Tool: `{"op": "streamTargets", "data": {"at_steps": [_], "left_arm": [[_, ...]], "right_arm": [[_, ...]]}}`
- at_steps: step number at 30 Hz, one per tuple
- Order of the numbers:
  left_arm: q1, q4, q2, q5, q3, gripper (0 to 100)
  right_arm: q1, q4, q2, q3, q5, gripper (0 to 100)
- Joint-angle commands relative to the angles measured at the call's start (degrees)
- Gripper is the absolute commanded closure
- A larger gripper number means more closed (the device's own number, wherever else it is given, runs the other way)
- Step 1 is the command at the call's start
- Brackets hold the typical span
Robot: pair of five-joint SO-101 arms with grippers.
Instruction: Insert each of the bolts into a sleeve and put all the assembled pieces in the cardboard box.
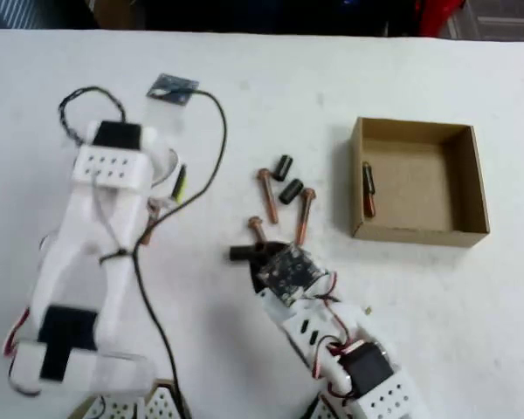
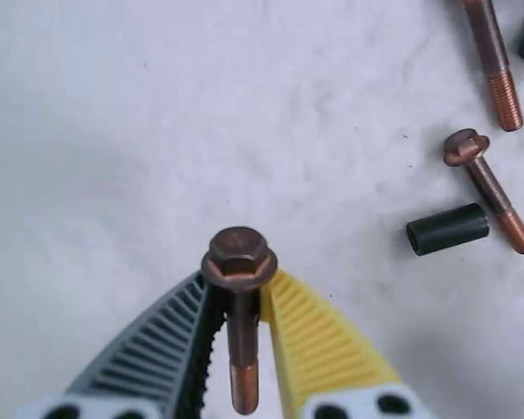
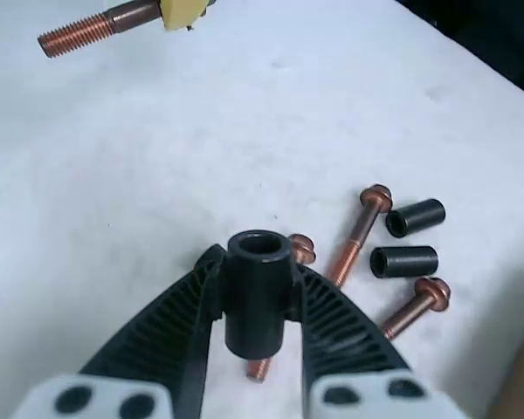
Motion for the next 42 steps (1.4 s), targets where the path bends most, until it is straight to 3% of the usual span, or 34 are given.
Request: {"op": "streamTargets", "data": {"at_steps": [1, 12, 16, 20, 26, 30, 36, 42], "left_arm": [[0.13, 0.00, -12.09, -0.53, 2.02, 98], [0.40, -0.09, -24.04, -0.62, 7.74, 98], [0.75, -0.62, -26.24, -0.62, 6.95, 98], [0.66, -6.15, -32.04, -0.26, 8.53, 98], [1.01, -18.02, -44.62, -0.09, 17.93, 98], [6.37, -26.20, -52.88, -0.09, 27.69, 98], [14.02, -39.74, -63.69, 0.88, 38.77, 98], [14.55, -40.88, -67.38, 9.85, 39.56, 98]], "right_arm": [[-1.19, -8.22, -0.66, 1.14, 0.62, 98.1], [-1.45, -20.53, -0.57, 1.85, -0.26, 98.1], [-2.33, -23.43, -0.57, 1.85, -8.88, 98.1], [-1.98, -23.43, -0.57, 1.93, -13.89, 98.1], [-2.59, -23.60, -0.57, 2.73, -13.98, 98.1], [-2.59, -23.78, -0.57, 2.73, -14.15, 98.1], [-2.24, -23.78, -0.57, 2.73, -20.31, 98.1], [-2.33, -23.52, -0.57, 2.73, -17.58, 98.1]]}}
